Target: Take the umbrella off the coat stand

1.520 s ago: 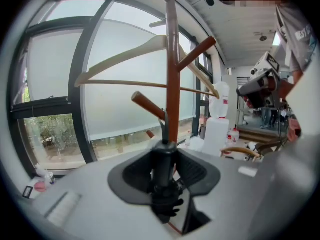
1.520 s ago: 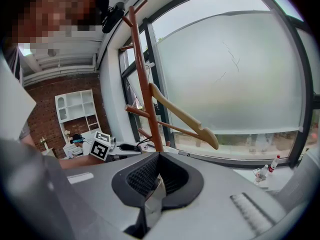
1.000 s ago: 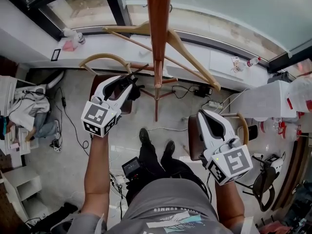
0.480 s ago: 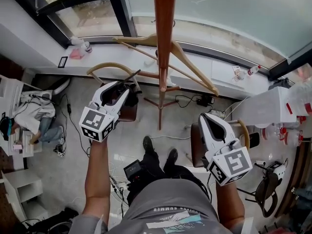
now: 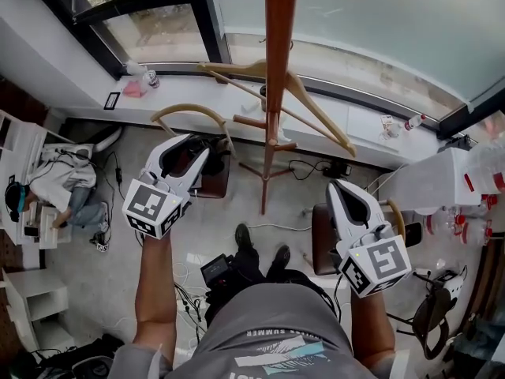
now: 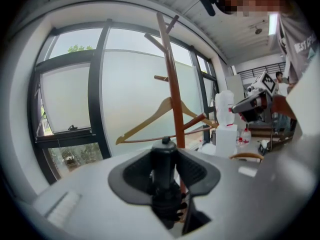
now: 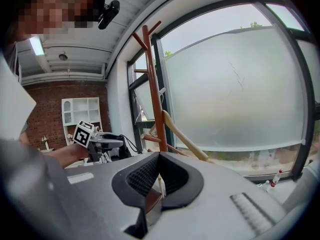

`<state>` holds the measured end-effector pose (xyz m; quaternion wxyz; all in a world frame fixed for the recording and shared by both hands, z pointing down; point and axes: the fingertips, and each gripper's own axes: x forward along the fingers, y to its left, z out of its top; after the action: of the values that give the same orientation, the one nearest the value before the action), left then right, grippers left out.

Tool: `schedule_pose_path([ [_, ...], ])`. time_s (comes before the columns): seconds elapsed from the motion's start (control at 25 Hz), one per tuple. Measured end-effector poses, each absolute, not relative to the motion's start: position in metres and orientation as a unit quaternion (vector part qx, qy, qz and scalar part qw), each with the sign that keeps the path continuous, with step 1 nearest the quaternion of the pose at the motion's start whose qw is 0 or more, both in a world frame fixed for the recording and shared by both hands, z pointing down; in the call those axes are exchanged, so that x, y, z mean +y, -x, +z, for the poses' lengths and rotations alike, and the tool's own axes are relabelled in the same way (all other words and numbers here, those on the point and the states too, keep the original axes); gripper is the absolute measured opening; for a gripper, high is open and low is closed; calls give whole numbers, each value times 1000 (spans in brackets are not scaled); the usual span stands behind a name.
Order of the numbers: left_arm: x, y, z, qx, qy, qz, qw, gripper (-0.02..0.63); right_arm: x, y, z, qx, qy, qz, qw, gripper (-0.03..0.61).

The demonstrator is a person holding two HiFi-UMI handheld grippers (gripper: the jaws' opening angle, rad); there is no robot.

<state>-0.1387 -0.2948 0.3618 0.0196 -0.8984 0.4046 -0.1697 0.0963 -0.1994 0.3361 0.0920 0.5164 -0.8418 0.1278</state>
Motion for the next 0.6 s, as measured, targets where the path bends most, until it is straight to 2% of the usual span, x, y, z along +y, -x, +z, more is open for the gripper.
schedule_pose_path([
  [0.6,-236,127,295,390,903,-165,71,146,-201,-92,305,-855,-505,90,78,2],
])
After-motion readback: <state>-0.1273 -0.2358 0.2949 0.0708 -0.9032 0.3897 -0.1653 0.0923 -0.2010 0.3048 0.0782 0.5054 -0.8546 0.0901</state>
